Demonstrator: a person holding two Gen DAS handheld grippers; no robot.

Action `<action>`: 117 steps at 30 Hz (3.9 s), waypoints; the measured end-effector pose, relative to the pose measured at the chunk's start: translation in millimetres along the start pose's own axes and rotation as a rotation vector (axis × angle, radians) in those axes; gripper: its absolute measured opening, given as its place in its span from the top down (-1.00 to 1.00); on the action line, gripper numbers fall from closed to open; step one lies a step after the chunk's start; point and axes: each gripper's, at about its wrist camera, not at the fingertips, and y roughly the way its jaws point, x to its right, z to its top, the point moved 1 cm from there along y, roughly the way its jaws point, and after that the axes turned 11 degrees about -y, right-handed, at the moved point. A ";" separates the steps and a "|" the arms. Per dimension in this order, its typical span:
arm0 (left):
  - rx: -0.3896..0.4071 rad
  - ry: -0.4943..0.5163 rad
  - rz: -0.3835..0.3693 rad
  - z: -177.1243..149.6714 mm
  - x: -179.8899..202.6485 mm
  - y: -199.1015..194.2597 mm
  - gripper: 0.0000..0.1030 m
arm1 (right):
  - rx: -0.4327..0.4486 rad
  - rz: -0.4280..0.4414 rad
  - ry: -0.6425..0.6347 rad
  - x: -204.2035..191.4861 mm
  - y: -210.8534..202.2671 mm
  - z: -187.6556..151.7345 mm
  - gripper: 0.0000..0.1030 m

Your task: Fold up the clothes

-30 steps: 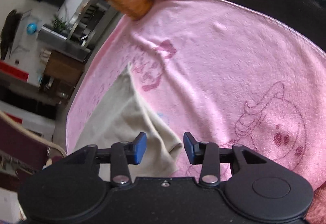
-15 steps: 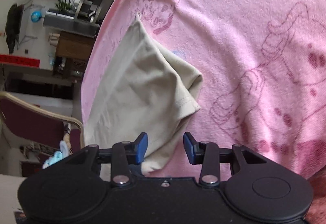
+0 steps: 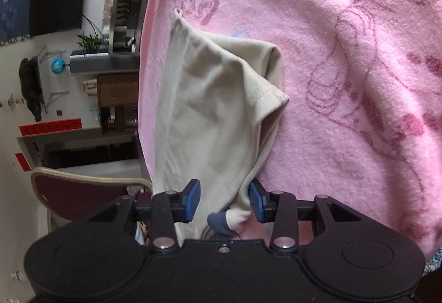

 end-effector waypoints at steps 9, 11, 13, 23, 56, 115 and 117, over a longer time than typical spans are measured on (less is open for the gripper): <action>-0.004 -0.003 0.000 0.3 -2.2 0.4 0.47 | 0.122 -0.057 -0.043 -5.9 7.1 5.0 0.52; -0.004 -0.006 -0.002 0.4 -2.6 0.2 0.47 | 0.166 -0.051 -0.003 -1.6 2.3 10.1 0.52; -0.005 -0.006 -0.002 0.9 -2.7 0.9 0.47 | 0.119 0.010 0.032 1.3 10.7 15.2 0.49; -0.006 -0.007 -0.001 0.3 -4.7 0.6 0.47 | 0.092 0.006 -0.019 -10.8 26.3 31.7 0.36; -0.068 -0.128 -0.170 12.1 -38.9 -37.0 0.47 | 0.278 -0.585 -0.681 -154.4 1.6 12.6 0.88; -0.061 -0.169 -0.171 16.4 -64.5 -44.0 0.48 | -0.130 -0.479 -1.707 -303.1 14.0 -109.4 -0.15; -0.066 -0.100 -0.158 15.1 -35.9 -34.1 0.48 | -0.096 -0.518 -1.682 -276.5 20.7 -88.8 -0.13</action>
